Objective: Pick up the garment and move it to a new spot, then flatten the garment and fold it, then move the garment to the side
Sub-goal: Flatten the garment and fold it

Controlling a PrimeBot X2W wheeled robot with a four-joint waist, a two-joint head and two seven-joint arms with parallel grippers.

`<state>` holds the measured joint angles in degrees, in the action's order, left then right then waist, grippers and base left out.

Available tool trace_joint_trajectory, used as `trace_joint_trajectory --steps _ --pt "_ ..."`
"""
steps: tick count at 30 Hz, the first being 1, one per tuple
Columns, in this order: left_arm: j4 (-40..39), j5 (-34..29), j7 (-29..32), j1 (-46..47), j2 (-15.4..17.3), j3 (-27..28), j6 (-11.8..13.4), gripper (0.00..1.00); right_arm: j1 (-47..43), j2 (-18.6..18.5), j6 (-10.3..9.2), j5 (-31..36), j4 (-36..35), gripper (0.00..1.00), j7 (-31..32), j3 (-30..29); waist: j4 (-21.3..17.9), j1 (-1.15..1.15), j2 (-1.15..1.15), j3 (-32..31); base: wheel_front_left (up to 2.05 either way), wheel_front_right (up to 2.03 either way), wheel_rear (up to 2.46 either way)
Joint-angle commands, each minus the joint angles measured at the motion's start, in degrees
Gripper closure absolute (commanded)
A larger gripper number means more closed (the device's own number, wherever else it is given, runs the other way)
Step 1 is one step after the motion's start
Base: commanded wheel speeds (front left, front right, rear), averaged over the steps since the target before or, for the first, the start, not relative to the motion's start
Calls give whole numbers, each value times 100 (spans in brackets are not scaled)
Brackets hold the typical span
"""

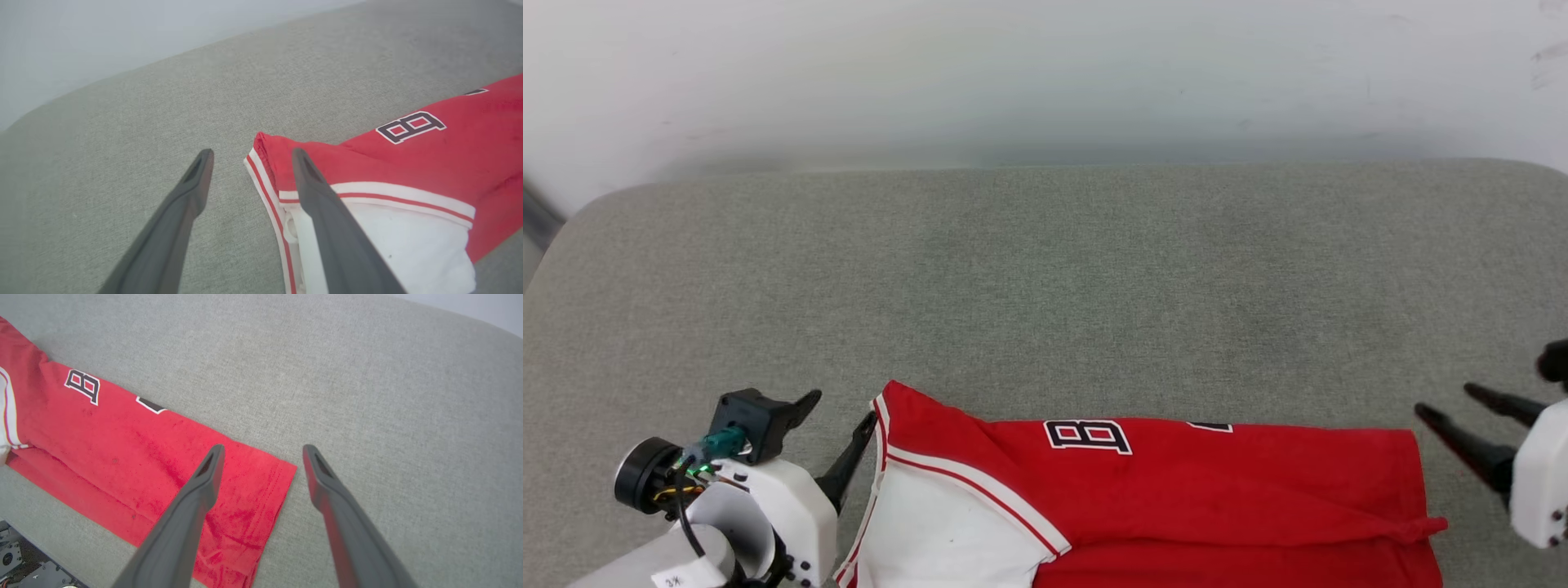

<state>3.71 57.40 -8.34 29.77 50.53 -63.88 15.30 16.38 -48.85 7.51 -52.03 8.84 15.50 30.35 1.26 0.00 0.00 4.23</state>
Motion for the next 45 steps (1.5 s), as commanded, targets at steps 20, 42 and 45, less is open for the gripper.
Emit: trace_joint_trajectory --steps 20,42,45 --pt "-157 -2358 -691 -1408 -1609 2997 1057 0 -984 598 -3 -1497 770 0 1396 -1046 417 0 0 607 0 0 0" --pt "-415 -4625 -691 -2654 -3505 5146 115 0 -573 948 -7 -1626 565 100 1714 -392 616 0 0 642 0 0 0" --pt "-399 -4821 -691 -2786 -3650 5290 -24 0 -498 819 -7 -1680 588 100 1586 -500 591 0 0 544 0 0 0"
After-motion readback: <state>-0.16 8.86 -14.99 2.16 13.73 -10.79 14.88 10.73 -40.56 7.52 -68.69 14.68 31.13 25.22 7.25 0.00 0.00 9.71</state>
